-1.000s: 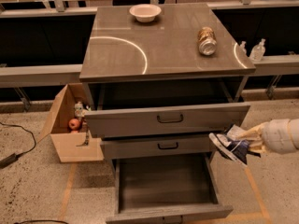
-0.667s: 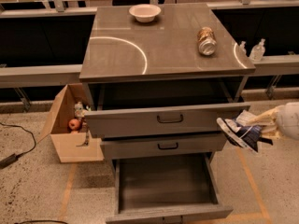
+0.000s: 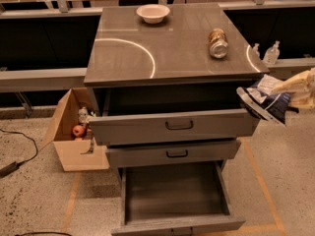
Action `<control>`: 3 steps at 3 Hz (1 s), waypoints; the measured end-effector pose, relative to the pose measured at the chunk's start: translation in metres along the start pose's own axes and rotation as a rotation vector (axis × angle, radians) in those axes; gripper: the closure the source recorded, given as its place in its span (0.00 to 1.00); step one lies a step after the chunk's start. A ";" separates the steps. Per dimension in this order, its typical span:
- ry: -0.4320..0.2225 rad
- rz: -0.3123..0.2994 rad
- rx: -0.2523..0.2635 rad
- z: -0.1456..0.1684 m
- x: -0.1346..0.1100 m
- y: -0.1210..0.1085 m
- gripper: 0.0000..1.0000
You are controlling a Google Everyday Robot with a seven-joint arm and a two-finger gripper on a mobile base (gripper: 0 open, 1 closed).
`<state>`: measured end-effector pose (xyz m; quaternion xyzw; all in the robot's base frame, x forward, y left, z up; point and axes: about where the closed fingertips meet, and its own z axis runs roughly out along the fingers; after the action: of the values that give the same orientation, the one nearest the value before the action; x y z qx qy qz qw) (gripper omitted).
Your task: Pick blue chip bag from bottom drawer and place on counter
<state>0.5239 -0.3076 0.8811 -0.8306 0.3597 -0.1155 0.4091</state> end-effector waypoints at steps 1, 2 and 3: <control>-0.024 -0.128 0.077 0.010 0.001 -0.051 1.00; -0.049 -0.230 0.163 0.030 0.005 -0.098 1.00; -0.090 -0.296 0.249 0.054 0.005 -0.138 1.00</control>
Offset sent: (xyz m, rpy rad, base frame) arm 0.1090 0.0845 0.0851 0.0584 -0.3682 0.2501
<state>0.6236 -0.2228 0.9515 -0.8217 0.1978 -0.1807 0.5031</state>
